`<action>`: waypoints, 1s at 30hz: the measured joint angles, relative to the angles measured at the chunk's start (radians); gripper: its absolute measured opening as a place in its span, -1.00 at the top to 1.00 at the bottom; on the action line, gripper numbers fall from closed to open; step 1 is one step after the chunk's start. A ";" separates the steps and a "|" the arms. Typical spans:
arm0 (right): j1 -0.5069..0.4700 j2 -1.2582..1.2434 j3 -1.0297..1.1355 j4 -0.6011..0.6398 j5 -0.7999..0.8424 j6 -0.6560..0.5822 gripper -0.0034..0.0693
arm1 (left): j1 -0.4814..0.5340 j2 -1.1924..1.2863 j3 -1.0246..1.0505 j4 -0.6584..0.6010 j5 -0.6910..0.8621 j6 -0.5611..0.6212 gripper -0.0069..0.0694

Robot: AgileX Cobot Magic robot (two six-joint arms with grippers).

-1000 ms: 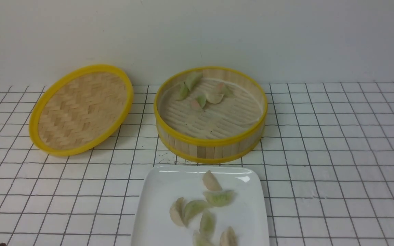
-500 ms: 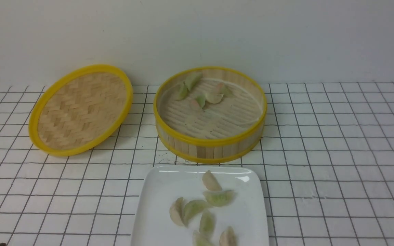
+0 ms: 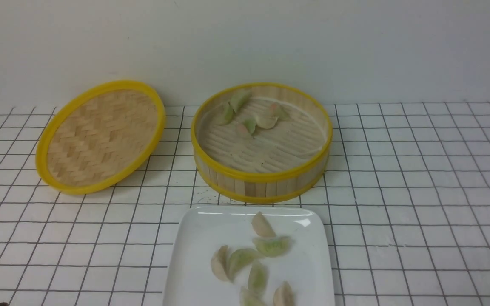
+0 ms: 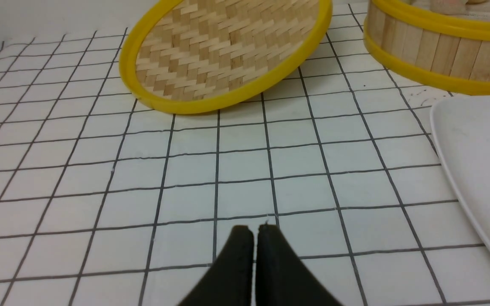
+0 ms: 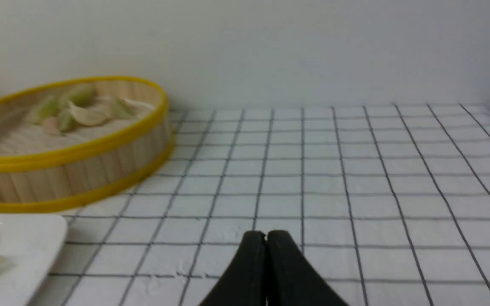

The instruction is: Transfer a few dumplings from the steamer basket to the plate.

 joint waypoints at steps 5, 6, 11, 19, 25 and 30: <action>-0.026 0.001 -0.004 0.000 0.021 0.000 0.94 | 0.000 0.000 0.000 0.000 0.000 0.000 0.83; -0.026 0.001 -0.004 0.000 0.023 0.000 0.94 | 0.000 0.000 0.000 0.000 0.000 0.000 0.83; -0.026 0.001 -0.005 0.000 0.025 0.000 0.94 | 0.000 0.000 0.000 0.000 0.000 0.000 0.83; -0.026 0.001 -0.005 0.000 0.026 0.010 0.94 | 0.000 0.000 0.000 0.000 0.000 0.000 0.83; -0.026 0.001 -0.005 0.000 0.026 0.012 0.94 | 0.000 0.000 0.000 0.000 0.000 0.000 0.83; -0.026 0.001 -0.005 0.000 0.026 0.013 0.94 | 0.000 0.000 0.000 0.000 0.000 0.000 0.83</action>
